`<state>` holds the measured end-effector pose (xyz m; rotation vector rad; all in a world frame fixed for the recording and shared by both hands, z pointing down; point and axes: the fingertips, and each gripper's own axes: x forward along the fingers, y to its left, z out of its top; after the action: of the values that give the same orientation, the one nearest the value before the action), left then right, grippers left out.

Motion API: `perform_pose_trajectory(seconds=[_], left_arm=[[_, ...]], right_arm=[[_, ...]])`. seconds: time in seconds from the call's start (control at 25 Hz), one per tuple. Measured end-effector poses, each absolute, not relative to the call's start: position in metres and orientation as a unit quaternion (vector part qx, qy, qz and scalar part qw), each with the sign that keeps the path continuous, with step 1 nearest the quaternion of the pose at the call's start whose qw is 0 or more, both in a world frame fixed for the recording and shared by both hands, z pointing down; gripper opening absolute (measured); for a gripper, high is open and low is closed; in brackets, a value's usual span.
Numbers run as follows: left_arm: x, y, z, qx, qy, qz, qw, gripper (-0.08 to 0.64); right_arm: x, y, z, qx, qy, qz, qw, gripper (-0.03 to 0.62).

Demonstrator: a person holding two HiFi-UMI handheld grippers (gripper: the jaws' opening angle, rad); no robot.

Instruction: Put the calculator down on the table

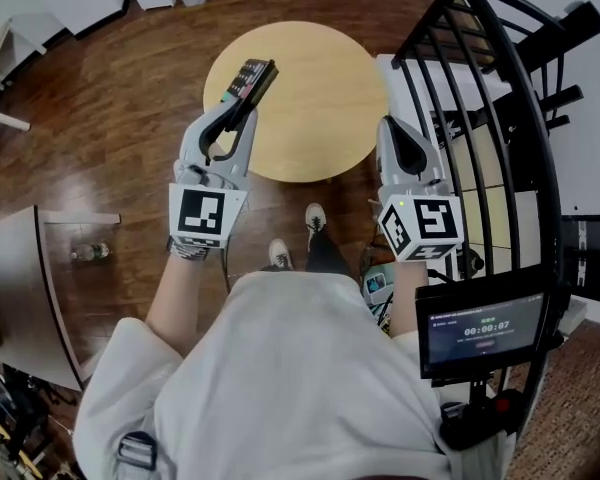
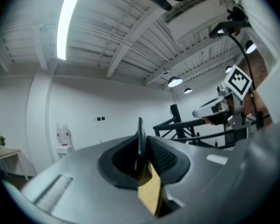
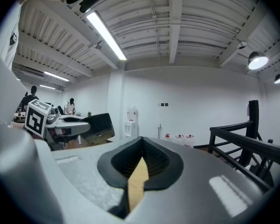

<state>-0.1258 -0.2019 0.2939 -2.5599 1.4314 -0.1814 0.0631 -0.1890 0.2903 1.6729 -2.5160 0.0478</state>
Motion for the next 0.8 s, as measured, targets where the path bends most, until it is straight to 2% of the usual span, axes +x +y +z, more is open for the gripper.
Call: perform_pose_trajectory(seconds=[0.8], left_arm=[[-0.097, -0.283, 0.372, -0.859, 0.468, -0.163, 0.126, 0.064]], right_arm=[[0.066, -0.252, 0.32, 0.519, -0.849, 0.042, 0.085, 0.0]])
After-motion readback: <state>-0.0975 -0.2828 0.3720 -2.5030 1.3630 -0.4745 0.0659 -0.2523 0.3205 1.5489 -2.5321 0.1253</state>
